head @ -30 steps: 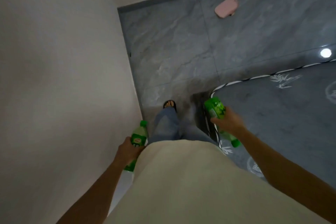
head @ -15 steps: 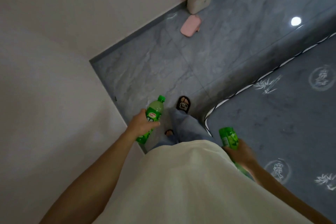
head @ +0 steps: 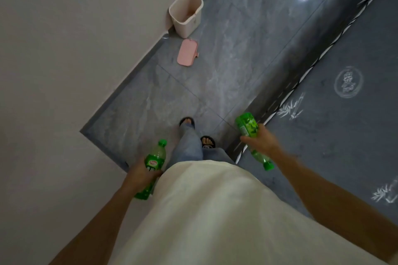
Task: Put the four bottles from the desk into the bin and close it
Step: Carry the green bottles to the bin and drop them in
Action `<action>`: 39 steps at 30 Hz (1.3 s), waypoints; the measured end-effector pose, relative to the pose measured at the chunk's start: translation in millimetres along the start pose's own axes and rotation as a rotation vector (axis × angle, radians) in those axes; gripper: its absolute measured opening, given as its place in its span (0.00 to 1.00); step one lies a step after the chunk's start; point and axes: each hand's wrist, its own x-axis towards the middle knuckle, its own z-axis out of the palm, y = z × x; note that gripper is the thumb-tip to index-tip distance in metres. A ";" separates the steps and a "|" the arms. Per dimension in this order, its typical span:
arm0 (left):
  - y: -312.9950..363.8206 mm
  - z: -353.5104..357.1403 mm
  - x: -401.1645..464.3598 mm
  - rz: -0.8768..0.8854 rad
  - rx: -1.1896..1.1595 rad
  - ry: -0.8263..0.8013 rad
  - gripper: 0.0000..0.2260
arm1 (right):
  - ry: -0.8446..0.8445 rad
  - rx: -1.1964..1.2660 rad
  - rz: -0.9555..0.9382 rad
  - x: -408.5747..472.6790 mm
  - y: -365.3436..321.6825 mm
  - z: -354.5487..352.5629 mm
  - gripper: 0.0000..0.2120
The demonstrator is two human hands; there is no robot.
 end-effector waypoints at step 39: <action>459.5 -128.1 266.9 -0.147 -0.163 -0.018 0.29 | -0.066 -0.175 0.030 325.0 -214.6 -353.1 0.35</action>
